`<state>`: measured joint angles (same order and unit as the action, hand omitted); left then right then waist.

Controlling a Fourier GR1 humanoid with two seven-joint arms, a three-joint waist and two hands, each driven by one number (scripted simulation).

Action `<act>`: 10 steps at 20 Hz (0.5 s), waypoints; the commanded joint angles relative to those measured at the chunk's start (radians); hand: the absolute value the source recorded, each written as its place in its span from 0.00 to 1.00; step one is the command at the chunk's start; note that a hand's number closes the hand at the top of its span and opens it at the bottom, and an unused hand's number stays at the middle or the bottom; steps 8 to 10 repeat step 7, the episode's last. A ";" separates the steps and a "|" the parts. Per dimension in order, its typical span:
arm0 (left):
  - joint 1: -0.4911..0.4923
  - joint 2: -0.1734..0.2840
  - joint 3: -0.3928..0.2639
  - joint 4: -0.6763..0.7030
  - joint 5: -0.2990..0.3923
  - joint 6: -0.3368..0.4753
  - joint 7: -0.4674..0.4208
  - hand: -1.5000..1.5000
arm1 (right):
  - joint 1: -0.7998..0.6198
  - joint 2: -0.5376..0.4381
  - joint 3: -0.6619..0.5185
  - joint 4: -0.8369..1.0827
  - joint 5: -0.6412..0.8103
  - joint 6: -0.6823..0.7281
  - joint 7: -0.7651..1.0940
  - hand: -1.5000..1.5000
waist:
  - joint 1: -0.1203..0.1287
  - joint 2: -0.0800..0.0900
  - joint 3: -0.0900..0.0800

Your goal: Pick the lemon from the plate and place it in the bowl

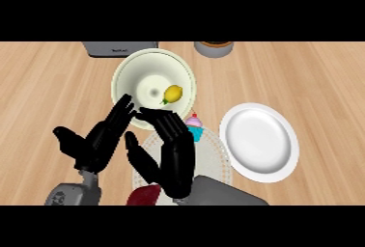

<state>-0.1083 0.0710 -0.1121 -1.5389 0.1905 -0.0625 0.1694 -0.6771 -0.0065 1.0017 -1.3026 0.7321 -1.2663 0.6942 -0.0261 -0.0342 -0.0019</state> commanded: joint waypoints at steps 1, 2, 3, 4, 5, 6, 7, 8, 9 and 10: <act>0.028 0.010 0.016 -0.006 0.004 -0.001 -0.017 0.50 | 0.215 0.006 0.148 -0.103 0.104 -0.115 0.023 1.00 | -0.025 -0.007 0.000; 0.016 0.027 0.033 -0.008 0.020 -0.015 -0.008 0.50 | 0.265 0.006 0.162 -0.124 0.125 -0.110 0.030 1.00 | -0.034 -0.007 -0.001; 0.020 0.022 0.038 0.011 0.015 -0.004 -0.011 0.50 | 0.318 0.006 0.205 -0.139 0.151 -0.123 0.015 1.00 | -0.038 -0.004 -0.001; 0.033 0.034 0.035 -0.003 0.011 -0.015 -0.020 0.50 | 0.405 0.006 0.242 -0.118 0.188 -0.158 -0.003 1.00 | -0.035 0.001 0.000; 0.025 0.014 0.028 -0.017 0.013 -0.002 -0.015 0.50 | 0.450 0.006 0.278 -0.119 0.197 -0.141 0.001 1.00 | -0.032 -0.001 0.000; 0.039 0.027 0.028 -0.013 0.016 -0.022 -0.027 0.50 | 0.519 0.006 0.329 -0.126 0.216 -0.148 -0.007 1.00 | -0.026 0.005 0.000; 0.028 0.036 0.038 -0.026 0.028 -0.022 0.000 0.50 | 0.584 0.006 0.393 -0.125 0.225 -0.153 -0.018 1.00 | -0.023 0.005 0.001; 0.028 0.036 0.038 -0.026 0.028 -0.022 0.000 0.50 | 0.584 0.006 0.393 -0.125 0.225 -0.153 -0.018 1.00 | -0.023 0.005 0.001; 0.028 0.036 0.038 -0.026 0.028 -0.022 0.000 0.50 | 0.584 0.006 0.393 -0.125 0.225 -0.153 -0.018 1.00 | -0.023 0.005 0.001; 0.028 0.036 0.038 -0.026 0.028 -0.022 0.000 0.50 | 0.584 0.006 0.393 -0.125 0.225 -0.153 -0.018 1.00 | -0.023 0.005 0.001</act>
